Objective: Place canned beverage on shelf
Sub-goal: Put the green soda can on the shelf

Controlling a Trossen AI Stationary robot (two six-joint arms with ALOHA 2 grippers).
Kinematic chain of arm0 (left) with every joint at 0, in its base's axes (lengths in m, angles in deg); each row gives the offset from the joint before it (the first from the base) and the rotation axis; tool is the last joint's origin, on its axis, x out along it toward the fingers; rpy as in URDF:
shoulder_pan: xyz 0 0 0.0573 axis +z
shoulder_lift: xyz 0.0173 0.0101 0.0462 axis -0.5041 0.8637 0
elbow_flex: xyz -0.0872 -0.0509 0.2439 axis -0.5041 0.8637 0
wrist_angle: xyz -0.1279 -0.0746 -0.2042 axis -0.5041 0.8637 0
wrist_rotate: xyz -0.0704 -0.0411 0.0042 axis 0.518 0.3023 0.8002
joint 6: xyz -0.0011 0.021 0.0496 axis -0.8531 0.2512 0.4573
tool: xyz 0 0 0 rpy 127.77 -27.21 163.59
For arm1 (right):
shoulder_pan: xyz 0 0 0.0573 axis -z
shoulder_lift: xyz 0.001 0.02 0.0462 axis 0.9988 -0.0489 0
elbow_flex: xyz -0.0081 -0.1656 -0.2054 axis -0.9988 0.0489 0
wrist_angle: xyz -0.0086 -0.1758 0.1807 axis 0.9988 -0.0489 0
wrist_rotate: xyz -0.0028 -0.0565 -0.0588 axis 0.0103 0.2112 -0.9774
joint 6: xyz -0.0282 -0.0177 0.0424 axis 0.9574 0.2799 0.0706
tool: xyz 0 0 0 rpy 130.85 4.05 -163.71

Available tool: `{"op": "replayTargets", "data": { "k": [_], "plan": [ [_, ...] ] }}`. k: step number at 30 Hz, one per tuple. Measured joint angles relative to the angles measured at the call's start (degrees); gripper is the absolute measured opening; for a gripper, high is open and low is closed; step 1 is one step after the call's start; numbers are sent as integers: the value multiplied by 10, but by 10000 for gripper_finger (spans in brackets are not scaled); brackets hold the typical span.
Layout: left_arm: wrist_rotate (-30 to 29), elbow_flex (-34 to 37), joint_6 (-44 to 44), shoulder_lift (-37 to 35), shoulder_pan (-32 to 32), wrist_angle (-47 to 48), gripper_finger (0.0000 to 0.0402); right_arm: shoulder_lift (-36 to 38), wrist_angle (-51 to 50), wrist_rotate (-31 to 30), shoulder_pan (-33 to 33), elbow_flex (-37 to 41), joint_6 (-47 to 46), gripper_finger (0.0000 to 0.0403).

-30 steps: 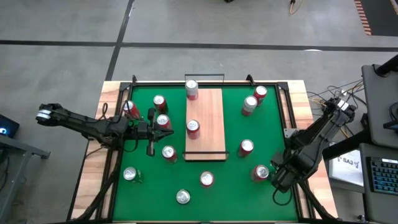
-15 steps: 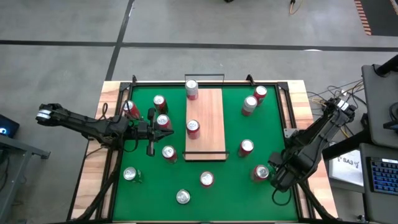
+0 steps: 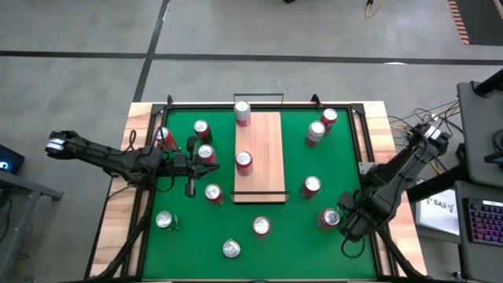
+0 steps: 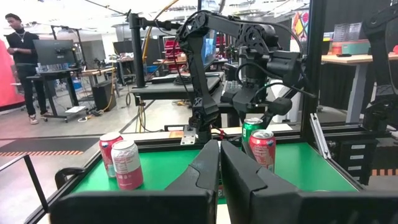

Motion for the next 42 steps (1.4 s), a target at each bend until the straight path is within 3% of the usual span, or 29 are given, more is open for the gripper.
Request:
{"op": "replayTargets", "data": {
  "k": [5,10,18,26,34,42],
  "plan": [
    [0,0,0,0,0,0,0,1,15,1,0,15,-27,322],
    [0,0,-4,0,0,0,0,4,3,3,0,8,-51,279],
    [0,0,-5,0,0,0,0,5,-143,-3,0,-75,-100,279],
    [0,0,-5,0,0,0,0,26,-147,-146,3,-123,-157,279],
    [0,0,-8,0,0,-1,0,39,-146,-153,17,-183,-159,279],
    [0,0,-9,0,0,-1,0,38,-146,-252,22,-248,-125,279]
  ]
}}
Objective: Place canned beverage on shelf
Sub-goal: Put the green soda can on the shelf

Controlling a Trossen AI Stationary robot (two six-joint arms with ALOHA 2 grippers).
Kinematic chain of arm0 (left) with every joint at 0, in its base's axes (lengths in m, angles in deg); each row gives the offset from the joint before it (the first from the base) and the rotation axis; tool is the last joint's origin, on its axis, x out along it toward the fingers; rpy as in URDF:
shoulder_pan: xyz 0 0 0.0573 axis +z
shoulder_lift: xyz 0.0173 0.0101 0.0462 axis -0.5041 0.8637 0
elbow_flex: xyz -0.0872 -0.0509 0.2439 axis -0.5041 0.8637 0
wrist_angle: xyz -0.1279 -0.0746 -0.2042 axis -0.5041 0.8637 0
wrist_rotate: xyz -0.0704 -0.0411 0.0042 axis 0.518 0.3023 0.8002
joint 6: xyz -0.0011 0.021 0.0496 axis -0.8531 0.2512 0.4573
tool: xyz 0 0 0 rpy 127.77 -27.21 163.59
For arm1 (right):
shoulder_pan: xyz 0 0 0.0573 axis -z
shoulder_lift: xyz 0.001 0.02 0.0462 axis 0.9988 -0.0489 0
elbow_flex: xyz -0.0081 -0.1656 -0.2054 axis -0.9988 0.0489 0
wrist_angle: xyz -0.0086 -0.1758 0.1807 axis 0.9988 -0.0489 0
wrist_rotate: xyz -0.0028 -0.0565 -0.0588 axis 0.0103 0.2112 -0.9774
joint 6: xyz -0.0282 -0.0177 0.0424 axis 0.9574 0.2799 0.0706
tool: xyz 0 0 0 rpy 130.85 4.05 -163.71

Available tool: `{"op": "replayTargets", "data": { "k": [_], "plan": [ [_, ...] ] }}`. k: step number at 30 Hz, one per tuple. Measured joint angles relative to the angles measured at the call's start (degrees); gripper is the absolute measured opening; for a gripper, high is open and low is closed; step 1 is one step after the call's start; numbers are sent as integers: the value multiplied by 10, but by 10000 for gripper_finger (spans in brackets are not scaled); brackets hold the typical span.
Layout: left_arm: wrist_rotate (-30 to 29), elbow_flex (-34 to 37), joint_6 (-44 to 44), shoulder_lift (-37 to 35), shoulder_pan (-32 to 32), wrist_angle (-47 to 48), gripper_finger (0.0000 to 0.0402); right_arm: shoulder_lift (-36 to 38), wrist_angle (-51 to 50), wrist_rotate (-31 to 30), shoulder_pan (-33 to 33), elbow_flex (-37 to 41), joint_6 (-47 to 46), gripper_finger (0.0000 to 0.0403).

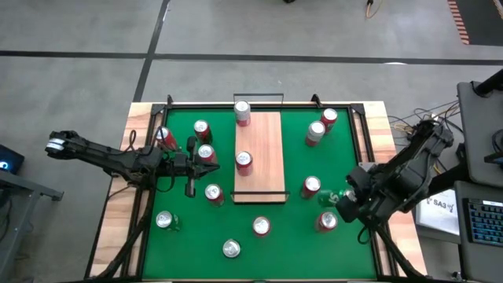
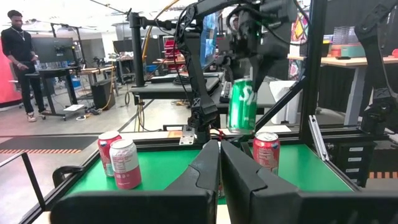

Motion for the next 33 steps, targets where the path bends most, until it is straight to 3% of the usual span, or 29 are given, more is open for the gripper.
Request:
{"op": "replayTargets", "data": {
  "k": [7,14,23,33],
  "plan": [
    [0,0,0,0,0,0,0,0,8,-143,31,-44,79,279],
    [0,0,0,0,0,0,0,-12,43,-160,136,-63,226,279],
    [0,0,0,0,0,0,0,-52,130,-102,310,-102,451,279],
    [0,0,0,-1,0,0,0,-183,114,18,471,-194,627,279]
  ]
}}
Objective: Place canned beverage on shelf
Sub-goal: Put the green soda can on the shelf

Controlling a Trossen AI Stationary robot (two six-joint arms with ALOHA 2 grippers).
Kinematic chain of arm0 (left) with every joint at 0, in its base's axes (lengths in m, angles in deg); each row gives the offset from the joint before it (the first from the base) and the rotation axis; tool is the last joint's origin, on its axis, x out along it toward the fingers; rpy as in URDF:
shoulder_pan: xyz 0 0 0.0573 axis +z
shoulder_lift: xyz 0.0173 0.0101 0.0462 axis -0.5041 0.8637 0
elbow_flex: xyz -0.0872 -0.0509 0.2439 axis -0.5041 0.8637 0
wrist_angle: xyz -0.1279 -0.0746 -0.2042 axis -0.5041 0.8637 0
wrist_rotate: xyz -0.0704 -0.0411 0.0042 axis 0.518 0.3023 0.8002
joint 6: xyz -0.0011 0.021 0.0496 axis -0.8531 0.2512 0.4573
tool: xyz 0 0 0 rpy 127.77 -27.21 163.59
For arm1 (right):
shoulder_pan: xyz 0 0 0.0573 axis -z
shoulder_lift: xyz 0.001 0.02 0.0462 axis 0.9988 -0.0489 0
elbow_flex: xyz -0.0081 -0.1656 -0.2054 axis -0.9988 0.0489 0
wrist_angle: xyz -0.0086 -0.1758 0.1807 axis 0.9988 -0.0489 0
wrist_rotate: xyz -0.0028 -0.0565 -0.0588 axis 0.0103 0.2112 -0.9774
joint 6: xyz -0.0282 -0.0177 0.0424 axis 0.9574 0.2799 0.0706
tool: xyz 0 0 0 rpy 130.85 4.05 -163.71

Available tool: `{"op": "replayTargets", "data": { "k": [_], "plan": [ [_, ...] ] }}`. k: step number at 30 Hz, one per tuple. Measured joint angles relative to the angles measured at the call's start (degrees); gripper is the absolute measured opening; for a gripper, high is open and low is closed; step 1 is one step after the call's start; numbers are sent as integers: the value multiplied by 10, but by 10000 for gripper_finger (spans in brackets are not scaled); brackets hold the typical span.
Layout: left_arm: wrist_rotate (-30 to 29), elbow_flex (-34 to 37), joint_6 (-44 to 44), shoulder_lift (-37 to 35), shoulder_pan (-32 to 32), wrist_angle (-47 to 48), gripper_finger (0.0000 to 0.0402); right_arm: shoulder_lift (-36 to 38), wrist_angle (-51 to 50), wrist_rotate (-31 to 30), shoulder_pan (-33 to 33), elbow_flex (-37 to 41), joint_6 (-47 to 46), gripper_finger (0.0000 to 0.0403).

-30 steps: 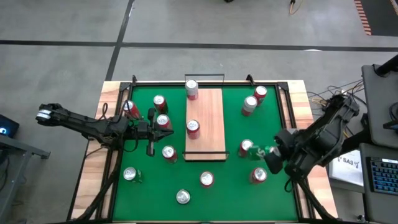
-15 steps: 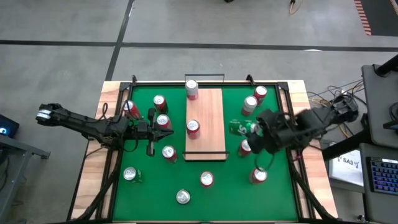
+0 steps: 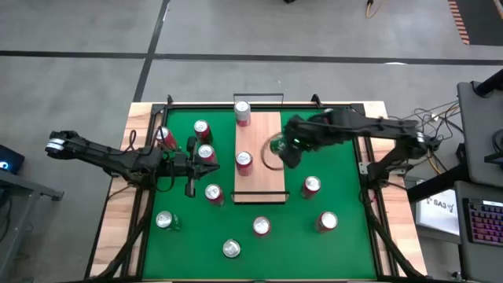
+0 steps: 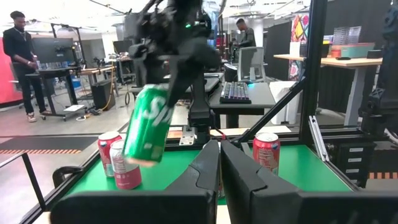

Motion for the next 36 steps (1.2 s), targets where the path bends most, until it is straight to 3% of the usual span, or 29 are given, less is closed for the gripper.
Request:
{"op": "replayTargets", "data": {
  "k": [9,19,28,36],
  "plan": [
    [0,0,0,-1,0,1,0,-152,-110,44,96,-124,75,279],
    [0,0,14,-14,0,31,0,-265,-113,107,143,-215,128,279],
    [0,0,19,-57,0,70,0,-314,-113,117,148,-271,142,279],
    [0,0,15,-84,0,94,0,-316,-114,115,154,-271,140,279]
  ]
}}
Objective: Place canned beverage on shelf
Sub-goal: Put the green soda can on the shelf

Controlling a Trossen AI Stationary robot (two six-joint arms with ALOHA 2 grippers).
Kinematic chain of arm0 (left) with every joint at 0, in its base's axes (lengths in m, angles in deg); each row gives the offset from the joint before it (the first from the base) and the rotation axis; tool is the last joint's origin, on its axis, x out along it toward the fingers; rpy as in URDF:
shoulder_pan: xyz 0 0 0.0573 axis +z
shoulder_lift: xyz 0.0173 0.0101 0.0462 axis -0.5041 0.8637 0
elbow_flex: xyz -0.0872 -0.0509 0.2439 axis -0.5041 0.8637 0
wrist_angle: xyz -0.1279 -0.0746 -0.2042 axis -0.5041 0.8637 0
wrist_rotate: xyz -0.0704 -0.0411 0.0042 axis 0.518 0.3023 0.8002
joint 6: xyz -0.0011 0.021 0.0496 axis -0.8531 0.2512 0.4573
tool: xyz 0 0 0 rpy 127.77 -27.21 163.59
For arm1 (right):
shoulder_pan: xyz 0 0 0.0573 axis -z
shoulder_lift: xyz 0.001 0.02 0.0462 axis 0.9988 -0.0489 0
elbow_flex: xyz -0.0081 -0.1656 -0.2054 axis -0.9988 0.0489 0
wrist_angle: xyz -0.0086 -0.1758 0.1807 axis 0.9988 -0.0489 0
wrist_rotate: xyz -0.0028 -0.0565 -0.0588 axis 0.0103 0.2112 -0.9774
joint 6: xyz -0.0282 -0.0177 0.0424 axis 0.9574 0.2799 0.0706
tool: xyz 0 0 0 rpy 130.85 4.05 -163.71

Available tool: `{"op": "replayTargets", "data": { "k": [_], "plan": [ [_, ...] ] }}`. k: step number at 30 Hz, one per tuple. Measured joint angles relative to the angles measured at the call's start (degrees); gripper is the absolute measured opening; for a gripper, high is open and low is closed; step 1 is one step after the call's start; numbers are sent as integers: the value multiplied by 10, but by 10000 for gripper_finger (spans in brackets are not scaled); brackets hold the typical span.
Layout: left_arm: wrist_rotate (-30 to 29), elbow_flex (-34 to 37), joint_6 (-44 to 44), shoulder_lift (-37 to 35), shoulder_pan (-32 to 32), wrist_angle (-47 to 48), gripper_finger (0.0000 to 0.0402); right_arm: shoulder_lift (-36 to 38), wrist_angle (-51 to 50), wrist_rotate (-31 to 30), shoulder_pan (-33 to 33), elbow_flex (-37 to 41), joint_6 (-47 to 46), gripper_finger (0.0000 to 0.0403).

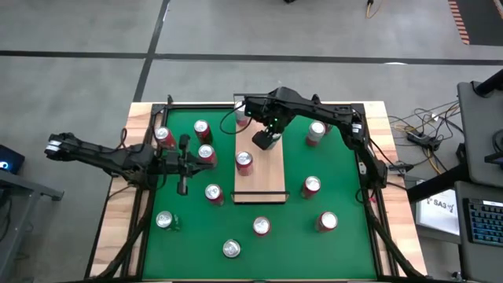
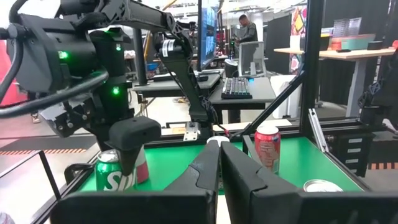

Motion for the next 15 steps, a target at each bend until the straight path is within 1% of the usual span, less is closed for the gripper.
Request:
{"op": "replayTargets", "data": {
  "k": [10,15],
  "plan": [
    [0,0,-2,-3,0,5,0,-8,4,-1,0,1,5,280],
    [0,0,-2,-5,0,5,0,-8,5,-17,0,1,7,281]
  ]
}}
